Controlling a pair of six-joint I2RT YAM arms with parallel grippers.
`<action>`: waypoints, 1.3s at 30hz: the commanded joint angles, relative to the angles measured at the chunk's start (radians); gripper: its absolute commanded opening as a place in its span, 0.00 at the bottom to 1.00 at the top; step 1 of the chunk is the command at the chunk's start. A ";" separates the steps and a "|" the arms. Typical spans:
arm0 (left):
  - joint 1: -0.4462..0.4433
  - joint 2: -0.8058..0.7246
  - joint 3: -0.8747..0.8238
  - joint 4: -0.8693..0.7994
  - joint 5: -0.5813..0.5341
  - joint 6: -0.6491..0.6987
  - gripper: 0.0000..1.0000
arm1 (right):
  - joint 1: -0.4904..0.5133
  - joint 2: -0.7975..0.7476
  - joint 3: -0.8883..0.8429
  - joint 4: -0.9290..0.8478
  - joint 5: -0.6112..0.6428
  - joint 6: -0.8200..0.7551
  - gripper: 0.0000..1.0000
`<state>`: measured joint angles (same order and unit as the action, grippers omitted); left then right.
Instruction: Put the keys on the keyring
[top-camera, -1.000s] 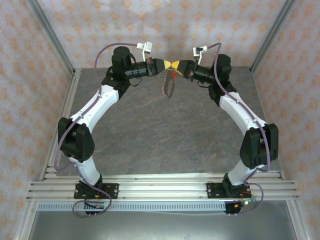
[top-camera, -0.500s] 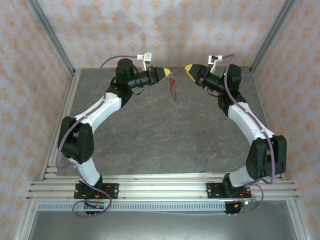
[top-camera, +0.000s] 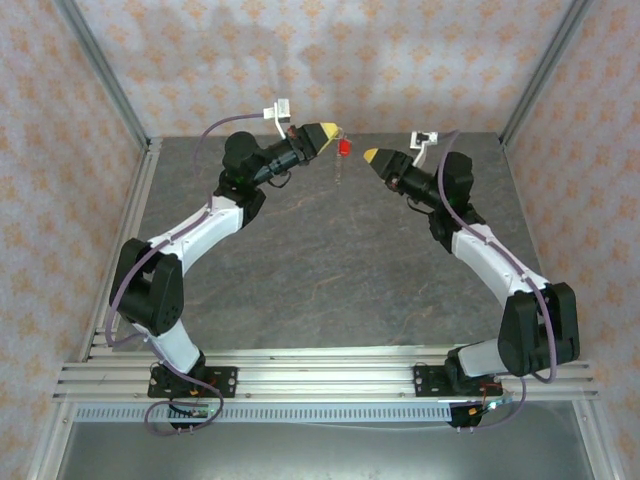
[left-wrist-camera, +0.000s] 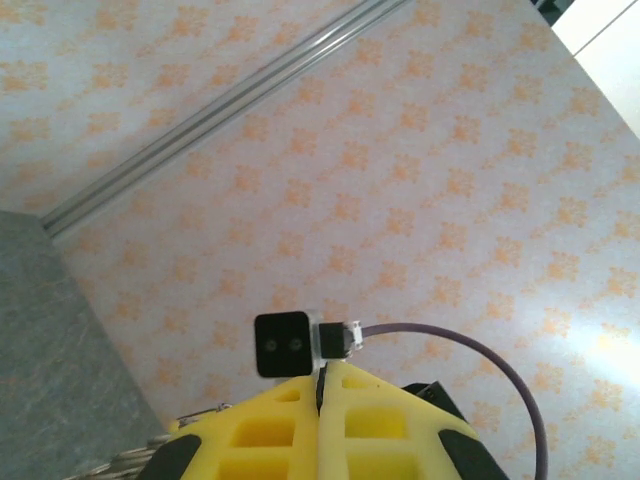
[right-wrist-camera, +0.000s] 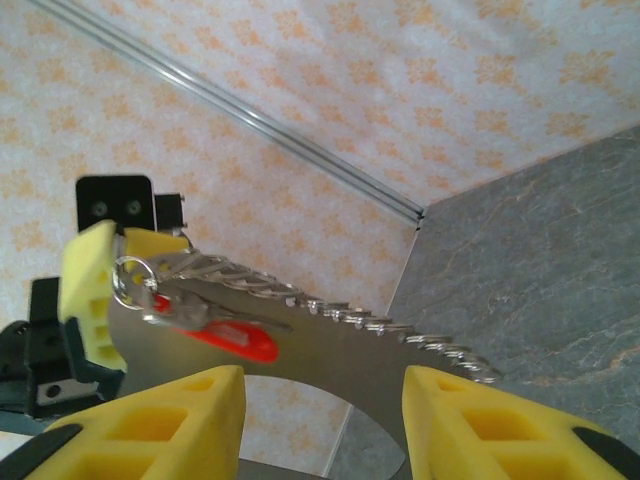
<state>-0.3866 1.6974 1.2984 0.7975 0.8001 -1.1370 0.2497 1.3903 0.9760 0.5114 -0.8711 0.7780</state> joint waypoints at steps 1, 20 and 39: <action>-0.019 -0.025 0.001 0.117 -0.042 -0.047 0.00 | 0.023 -0.028 0.034 0.031 0.022 -0.065 0.45; -0.044 -0.001 0.001 0.126 -0.095 -0.079 0.00 | 0.072 -0.146 0.085 -0.222 0.097 -0.308 0.46; -0.051 -0.005 0.007 0.108 -0.105 -0.082 0.00 | 0.125 -0.057 0.232 -0.260 0.101 -0.344 0.46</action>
<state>-0.4259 1.6974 1.2984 0.8574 0.7155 -1.2076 0.3687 1.3216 1.1671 0.2420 -0.7734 0.4599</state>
